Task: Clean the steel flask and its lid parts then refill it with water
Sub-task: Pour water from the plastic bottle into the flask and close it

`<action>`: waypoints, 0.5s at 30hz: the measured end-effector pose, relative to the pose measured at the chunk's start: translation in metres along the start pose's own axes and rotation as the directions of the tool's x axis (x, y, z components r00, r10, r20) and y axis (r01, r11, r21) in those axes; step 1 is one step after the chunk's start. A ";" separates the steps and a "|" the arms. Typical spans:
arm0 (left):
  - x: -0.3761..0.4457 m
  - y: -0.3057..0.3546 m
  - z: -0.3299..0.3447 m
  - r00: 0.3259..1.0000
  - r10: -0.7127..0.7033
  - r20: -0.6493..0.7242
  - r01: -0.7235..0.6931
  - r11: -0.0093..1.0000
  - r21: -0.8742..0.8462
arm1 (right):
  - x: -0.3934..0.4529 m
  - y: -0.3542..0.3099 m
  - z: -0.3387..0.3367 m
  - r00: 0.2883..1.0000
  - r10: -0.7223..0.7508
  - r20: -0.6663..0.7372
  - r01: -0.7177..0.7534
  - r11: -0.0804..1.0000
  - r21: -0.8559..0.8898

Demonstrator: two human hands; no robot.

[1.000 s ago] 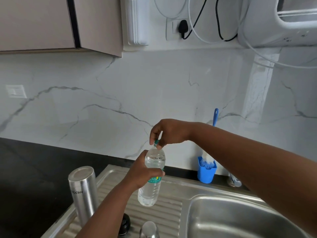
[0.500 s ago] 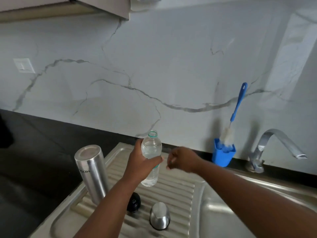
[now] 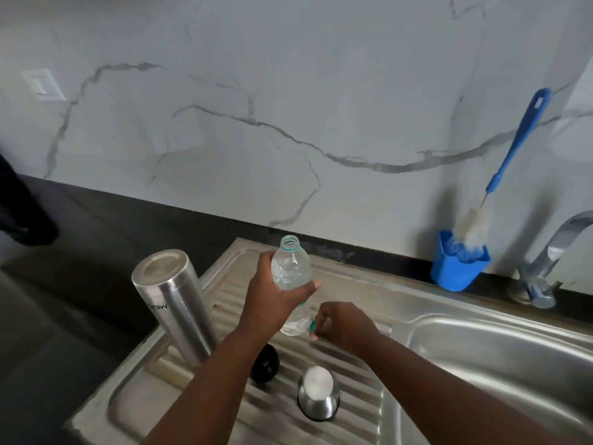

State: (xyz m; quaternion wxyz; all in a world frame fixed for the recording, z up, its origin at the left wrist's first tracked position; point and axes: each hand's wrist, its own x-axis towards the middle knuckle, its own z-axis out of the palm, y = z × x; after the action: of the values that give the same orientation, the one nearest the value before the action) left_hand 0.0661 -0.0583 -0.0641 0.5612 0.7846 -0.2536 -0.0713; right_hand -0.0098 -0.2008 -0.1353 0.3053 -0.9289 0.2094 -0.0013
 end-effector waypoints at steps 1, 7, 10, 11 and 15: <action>0.000 -0.001 0.000 1.000 -0.003 -0.002 0.003 1.000 0.006 | 0.000 0.002 0.002 1.000 0.001 0.006 -0.001 1.000 -0.004; -0.006 0.003 0.001 1.000 0.002 -0.002 -0.002 1.000 -0.002 | -0.009 0.001 -0.006 0.995 -0.050 -0.083 0.059 0.992 0.108; -0.012 0.013 -0.001 1.000 0.014 -0.002 -0.014 1.000 -0.019 | -0.019 -0.013 -0.025 0.993 -0.098 -0.069 0.114 0.952 0.285; -0.013 0.017 -0.001 1.000 0.021 -0.004 -0.021 0.999 -0.032 | -0.024 -0.020 -0.033 0.991 -0.127 -0.051 0.137 0.929 0.343; -0.021 0.043 -0.005 1.000 0.019 -0.013 -0.021 0.990 -0.141 | -0.054 -0.050 -0.058 0.967 -0.238 -0.095 0.254 0.839 0.481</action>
State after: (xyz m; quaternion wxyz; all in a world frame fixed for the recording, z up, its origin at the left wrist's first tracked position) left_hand 0.0360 -0.0548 -0.0265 0.6174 0.7408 -0.2525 -0.0787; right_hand -0.0473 -0.1763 -0.0530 0.5240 -0.8405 0.0861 -0.1077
